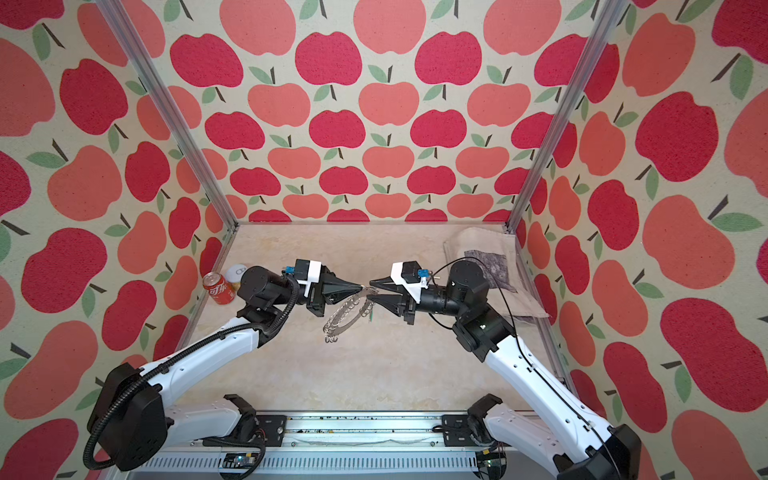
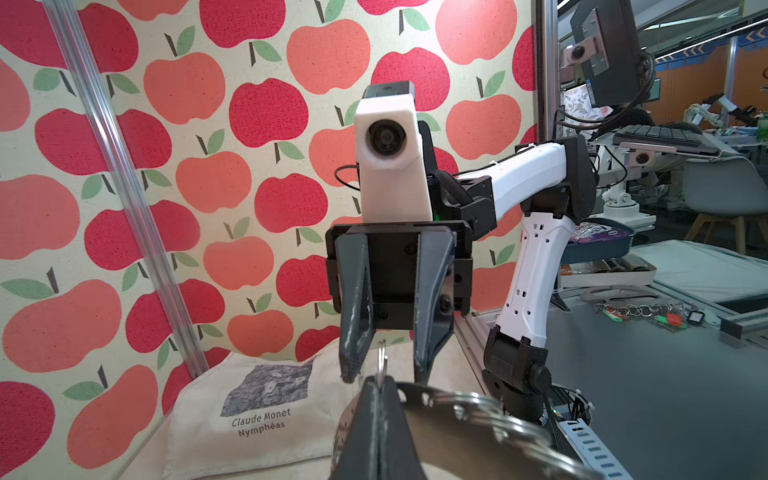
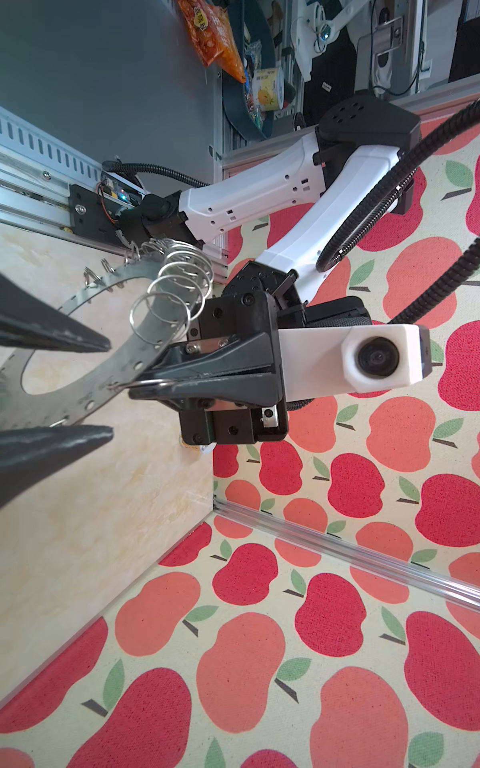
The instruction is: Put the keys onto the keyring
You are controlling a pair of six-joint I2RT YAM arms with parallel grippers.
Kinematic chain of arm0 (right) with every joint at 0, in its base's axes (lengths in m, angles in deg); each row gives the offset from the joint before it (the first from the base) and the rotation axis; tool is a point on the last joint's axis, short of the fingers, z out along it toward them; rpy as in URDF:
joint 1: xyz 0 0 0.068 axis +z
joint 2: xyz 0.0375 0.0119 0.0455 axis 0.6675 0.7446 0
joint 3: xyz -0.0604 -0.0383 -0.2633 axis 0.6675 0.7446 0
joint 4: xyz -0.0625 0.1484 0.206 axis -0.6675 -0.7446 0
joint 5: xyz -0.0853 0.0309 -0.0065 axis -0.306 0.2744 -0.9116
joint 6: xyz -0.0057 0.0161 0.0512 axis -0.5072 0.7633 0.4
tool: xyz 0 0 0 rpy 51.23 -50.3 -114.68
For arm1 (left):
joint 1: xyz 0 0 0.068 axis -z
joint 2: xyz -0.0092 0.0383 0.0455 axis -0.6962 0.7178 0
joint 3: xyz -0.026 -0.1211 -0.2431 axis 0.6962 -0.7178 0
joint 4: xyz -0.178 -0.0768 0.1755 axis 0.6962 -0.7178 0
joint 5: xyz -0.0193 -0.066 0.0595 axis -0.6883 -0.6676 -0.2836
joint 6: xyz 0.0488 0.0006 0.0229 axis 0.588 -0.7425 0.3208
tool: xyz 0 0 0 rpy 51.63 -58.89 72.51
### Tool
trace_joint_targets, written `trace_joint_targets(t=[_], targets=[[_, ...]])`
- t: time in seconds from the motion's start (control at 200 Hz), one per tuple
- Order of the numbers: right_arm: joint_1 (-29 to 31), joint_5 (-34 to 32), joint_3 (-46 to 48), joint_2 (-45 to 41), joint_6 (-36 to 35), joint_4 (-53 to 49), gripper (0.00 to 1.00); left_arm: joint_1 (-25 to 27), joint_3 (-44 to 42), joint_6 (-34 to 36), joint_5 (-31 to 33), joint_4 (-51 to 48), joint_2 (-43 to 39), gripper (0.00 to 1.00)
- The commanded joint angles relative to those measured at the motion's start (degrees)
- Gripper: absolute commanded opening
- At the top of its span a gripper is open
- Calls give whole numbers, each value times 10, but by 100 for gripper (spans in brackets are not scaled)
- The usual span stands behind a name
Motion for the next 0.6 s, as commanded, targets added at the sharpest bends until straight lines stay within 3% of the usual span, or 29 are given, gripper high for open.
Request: trace_joint_targets(t=[0.0, 0.595], targets=[[8, -22, -12, -2, -7, 14, 30, 5, 1, 30, -3, -7, -16, 0], [26, -23, -22, -9, -11, 5, 10, 22, 5, 77, 12, -71, -38, 0]])
